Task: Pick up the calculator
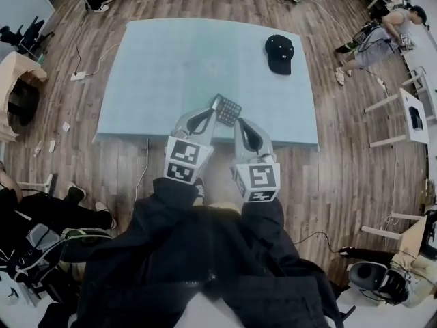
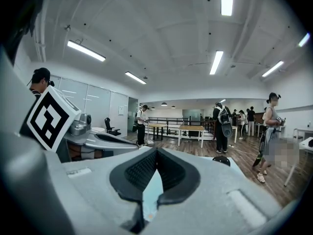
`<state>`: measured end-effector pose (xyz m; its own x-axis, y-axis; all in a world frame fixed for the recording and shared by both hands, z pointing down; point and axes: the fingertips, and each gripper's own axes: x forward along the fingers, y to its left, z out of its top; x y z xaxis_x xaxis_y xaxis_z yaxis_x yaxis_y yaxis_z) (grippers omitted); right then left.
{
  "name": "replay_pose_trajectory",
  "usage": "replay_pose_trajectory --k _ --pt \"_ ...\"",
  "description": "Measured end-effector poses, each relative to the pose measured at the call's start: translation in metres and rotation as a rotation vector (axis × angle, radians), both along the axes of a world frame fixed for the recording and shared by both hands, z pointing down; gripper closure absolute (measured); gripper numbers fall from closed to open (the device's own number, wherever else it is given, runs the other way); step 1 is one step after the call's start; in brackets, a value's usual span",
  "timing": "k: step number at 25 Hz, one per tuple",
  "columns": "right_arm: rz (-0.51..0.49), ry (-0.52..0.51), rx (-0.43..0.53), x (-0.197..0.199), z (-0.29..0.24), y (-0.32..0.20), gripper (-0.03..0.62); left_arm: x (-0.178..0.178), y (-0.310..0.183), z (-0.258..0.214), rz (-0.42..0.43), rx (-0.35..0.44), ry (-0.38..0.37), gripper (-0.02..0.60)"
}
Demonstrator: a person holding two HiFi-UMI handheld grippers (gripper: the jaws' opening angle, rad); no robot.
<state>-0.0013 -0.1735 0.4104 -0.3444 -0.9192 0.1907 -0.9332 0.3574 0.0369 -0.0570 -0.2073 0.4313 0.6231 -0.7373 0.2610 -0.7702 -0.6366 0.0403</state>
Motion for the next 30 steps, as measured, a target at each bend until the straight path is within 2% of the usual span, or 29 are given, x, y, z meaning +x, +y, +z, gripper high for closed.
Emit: replay_pose_trajectory --k 6,11,16,21,24,26,30 --pt "-0.006 -0.02 -0.059 0.007 0.016 -0.022 0.595 0.011 -0.021 0.015 0.013 -0.04 -0.007 0.586" --pt "-0.046 -0.007 -0.104 0.011 0.035 -0.043 0.595 0.007 -0.037 0.038 -0.045 -0.096 -0.021 0.586" --pt "-0.062 -0.002 -0.201 0.026 0.073 -0.055 0.595 0.018 -0.043 0.063 -0.07 -0.156 -0.024 0.586" --pt "-0.08 -0.005 -0.268 0.034 0.1 -0.056 0.594 0.017 -0.045 0.111 -0.102 -0.268 -0.059 0.584" --pt "-0.09 0.028 -0.302 0.039 0.126 -0.06 0.594 0.016 -0.048 0.14 -0.123 -0.332 -0.079 0.584" --pt "-0.099 0.053 -0.325 0.04 0.142 -0.063 0.594 0.018 -0.049 0.155 -0.129 -0.362 -0.087 0.584" --pt "-0.122 0.039 -0.384 0.036 0.165 -0.068 0.594 0.024 -0.052 0.177 -0.128 -0.408 -0.096 0.584"
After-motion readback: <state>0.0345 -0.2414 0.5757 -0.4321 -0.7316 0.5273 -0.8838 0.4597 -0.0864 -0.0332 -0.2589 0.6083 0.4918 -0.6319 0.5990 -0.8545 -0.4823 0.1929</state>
